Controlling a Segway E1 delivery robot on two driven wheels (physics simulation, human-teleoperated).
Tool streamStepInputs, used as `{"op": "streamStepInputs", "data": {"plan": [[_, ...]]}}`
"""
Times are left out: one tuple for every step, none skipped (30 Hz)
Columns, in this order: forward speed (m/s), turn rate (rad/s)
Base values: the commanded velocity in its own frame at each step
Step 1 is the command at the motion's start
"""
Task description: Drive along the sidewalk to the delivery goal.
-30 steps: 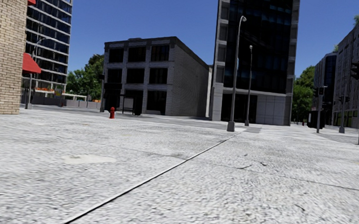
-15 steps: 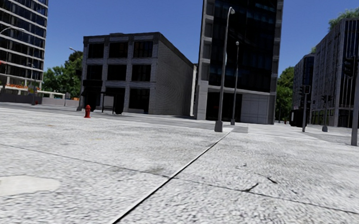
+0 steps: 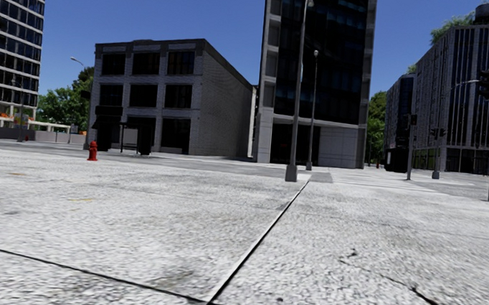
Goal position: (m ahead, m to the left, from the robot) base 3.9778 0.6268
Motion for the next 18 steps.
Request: {"op": "streamStepInputs", "data": {"plan": [[2.0, 0.0], [2.0, 0.0], [2.0, 0.0], [2.0, 0.0], [2.0, 0.0], [2.0, 0.0], [2.0, 0.0], [2.0, 0.0], [2.0, 0.0], [2.0, 0.0], [2.0, 0.0], [2.0, 0.0], [2.0, 0.0], [2.0, 0.0], [2.0, 0.0], [2.0, 0.0], [2.0, 0.0], [2.0, 0.0]]}}
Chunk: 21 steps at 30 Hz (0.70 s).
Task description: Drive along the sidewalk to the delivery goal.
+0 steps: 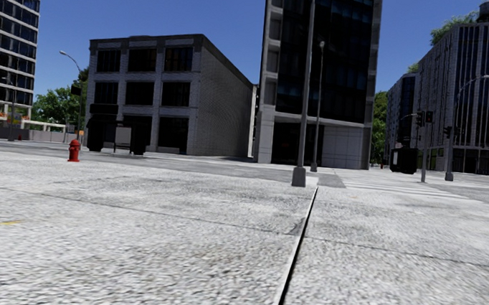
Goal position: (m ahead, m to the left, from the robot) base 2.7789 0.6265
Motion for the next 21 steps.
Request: {"op": "streamStepInputs", "data": {"plan": [[2.0, 0.0], [2.0, 0.0], [2.0, 0.0], [2.0, 0.0], [2.0, 0.0], [2.0, 0.0], [2.0, 0.0], [2.0, 0.0], [2.0, 0.0], [2.0, 0.0], [2.0, 0.0], [2.0, 0.0], [2.0, 0.0], [2.0, 0.0], [2.0, 0.0], [2.0, 0.0], [2.0, 0.0], [2.0, 0.0], [2.0, 0.0], [2.0, 0.0], [2.0, 0.0]]}}
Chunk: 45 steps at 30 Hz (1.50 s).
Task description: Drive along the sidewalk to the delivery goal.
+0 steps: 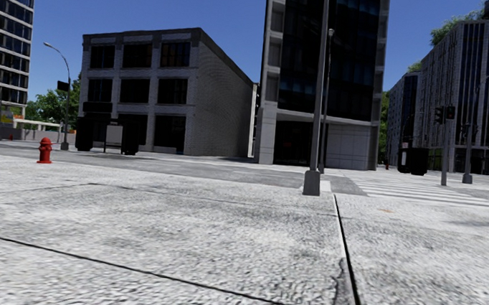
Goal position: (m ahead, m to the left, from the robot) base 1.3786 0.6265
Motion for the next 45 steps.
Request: {"op": "streamStepInputs", "data": {"plan": [[2.0, 0.0], [2.0, 0.0], [2.0, 0.0], [2.0, 0.0], [2.0, 0.0], [2.0, 0.0], [2.0, 0.0], [2.0, 0.0], [2.0, 0.0], [2.0, 0.0], [1.89, 0.0], [1.89, 0.0], [1.69, 0.0], [1.42, 0.0], [1.12, 0.0], [0.84, 0.0], [0.62, 0.0], [0.52, 0.0], [0.48, 0.0], [0.48, 0.0], [0.48, 0.0], [0.47, 0.0], [0.47, 0.0], [0.47, 0.0], [0.47, 0.0], [0.47, 0.0], [0.46, 0.0], [0.37, 0.0], [0.0, 0.0], [0.0, 0.0], [0.0, 0.0], [0.0, 0.0], [0.0, 0.0], [0.0, 0.0], [0.0, 0.0], [0.0, 0.0], [0.0, 0.0], [0.0, 0.0], [0.0, 0.0], [0.0, 0.0], [0.0, 0.0], [0.0, 0.0], [0.0, 0.0], [0.0, 0.0], [0.0, 0.0]]}}
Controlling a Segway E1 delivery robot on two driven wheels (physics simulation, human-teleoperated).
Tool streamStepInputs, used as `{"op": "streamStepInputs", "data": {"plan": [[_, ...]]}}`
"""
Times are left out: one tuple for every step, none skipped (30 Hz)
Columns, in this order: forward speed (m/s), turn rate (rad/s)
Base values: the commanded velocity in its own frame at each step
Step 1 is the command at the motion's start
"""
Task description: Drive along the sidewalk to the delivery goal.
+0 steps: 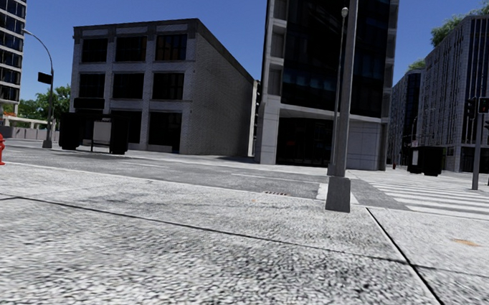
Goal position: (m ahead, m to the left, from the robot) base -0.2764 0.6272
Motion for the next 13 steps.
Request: {"op": "streamStepInputs", "data": {"plan": [[0.0, 0.0], [0.0, 0.0], [0.0, 0.0], [0.0, 0.0], [0.0, 0.0], [0.0, 0.0], [0.0, 0.0], [0.0, 0.0], [0.0, 0.0], [0.0, 0.0], [0.0, 0.0], [0.0, 0.0], [0.0, 0.0]]}}
